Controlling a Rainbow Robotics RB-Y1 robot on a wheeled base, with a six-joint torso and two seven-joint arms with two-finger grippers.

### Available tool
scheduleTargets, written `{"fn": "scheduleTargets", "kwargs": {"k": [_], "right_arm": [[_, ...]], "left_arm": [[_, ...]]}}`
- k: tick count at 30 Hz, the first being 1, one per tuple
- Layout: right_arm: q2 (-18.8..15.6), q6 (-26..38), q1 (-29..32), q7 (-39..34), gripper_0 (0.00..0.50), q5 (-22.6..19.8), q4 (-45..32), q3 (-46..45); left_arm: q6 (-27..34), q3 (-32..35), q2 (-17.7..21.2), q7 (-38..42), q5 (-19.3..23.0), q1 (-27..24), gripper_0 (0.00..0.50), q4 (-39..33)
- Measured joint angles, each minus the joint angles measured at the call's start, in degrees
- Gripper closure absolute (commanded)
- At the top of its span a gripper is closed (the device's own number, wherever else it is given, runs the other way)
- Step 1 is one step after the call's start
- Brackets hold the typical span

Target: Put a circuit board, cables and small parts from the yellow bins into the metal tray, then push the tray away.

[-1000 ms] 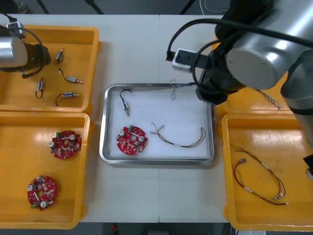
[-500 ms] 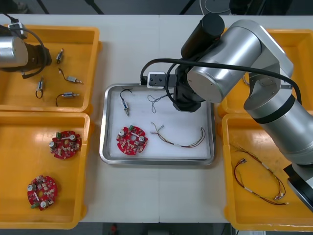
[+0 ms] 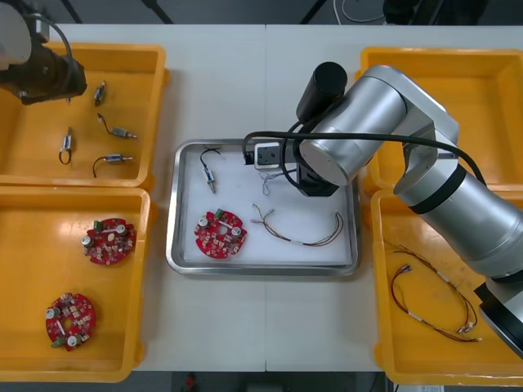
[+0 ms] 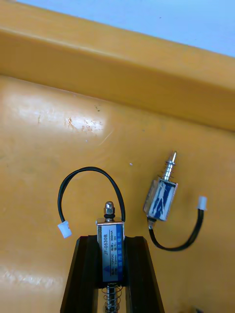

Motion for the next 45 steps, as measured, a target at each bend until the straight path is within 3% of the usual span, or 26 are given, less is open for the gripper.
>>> {"fn": "scheduleTargets", "kwargs": {"k": [3,5,6,7,17,25,30,37,45], "right_arm": [[0.0,-1.89,0.0,0.0,0.486,0.0,0.94,0.7],[0.0,-2.72,0.0,0.0,0.241,0.0,1.12,1.08],[0.0,-2.82,0.0,0.0,0.063,0.0,1.13,1.18],[0.0,-2.84,0.0,0.0,0.007,0.0,1.14,1.23],[0.0,-2.84,0.0,-0.14,0.0,-2.08,1.03,1.23],[0.0,4.93,0.12,-1.11,0.0,-4.82,-3.46,-1.36],[-0.01,10.76,1.77,-2.48,0.0,-4.85,-9.71,-6.39],[-0.09,17.81,5.97,-5.77,0.0,-5.12,-19.32,-14.85],[-0.1,22.3,8.98,-21.88,0.0,-5.85,-26.92,-22.58]], "left_arm": [[5.06,1.28,0.38,0.01,-0.39,0.0,0.5,-3.28],[8.66,1.85,0.55,0.08,-0.82,0.0,0.5,-5.83],[10.53,1.96,0.6,0.22,-1.02,0.01,0.5,-7.39],[11.88,1.97,0.63,0.47,-1.16,0.01,0.5,-8.76],[27.99,1.97,0.63,14.86,-1.23,0.02,0.5,-21.98],[37.94,1.41,0.59,14.98,-1.22,2.29,0.5,-34.54],[41.43,1.09,0.27,14.98,-0.92,5.62,0.5,-41.77],[43.21,0.28,-1.01,14.99,0.09,6.66,0.5,-44.21],[43.26,0.28,-1.98,14.99,0.99,6.68,0.5,-45.13]]}}
